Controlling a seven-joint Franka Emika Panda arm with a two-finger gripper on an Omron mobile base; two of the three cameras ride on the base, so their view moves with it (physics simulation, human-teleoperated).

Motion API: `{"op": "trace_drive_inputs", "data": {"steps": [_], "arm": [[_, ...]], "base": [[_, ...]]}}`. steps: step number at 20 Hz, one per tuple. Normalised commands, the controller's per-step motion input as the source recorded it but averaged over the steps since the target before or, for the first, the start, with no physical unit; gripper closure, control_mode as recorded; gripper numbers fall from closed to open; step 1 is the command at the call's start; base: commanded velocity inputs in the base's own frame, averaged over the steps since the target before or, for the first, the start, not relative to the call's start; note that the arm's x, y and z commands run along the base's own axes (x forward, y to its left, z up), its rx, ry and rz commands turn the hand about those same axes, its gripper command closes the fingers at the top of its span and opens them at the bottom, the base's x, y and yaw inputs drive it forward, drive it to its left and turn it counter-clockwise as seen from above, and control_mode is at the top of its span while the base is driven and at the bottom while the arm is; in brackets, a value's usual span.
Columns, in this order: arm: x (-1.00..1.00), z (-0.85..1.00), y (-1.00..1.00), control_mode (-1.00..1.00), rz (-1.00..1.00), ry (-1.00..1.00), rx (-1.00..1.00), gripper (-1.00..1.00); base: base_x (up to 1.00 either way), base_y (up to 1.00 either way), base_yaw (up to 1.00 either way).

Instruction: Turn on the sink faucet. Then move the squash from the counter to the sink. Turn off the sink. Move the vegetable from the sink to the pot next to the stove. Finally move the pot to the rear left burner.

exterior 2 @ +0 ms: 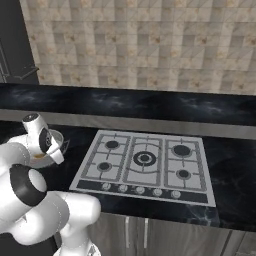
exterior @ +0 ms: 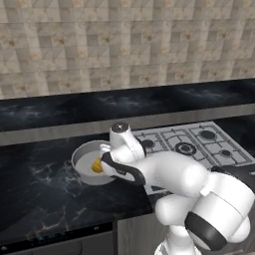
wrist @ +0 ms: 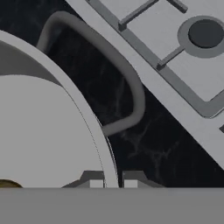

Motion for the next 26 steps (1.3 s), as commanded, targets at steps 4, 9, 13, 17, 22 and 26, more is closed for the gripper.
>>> {"op": "trace_drive_inputs", "data": {"steps": [4, 9, 13, 17, 22, 26], "arm": [[-0.01, 0.21, -0.64, -1.0, -0.11, 0.0, 0.11, 1.0], [0.06, 0.26, -0.65, -1.0, -0.11, 0.0, 0.06, 1.0], [0.2, 0.18, -0.59, -1.0, -0.11, 0.0, 0.03, 1.0], [0.3, 0.18, -0.55, -1.0, -0.14, 0.0, 0.0, 1.0], [0.31, 0.18, -0.55, -1.0, -0.13, 0.0, 0.0, 1.0], [0.29, 0.03, -0.52, -1.0, -0.1, 0.0, 0.01, 1.0]], "base": [[0.0, 0.0, 0.0], [0.0, 0.0, 0.0], [0.0, 0.0, 0.0], [0.0, 0.0, 0.0], [0.0, 0.0, 0.0], [0.0, 0.0, 0.0]]}}
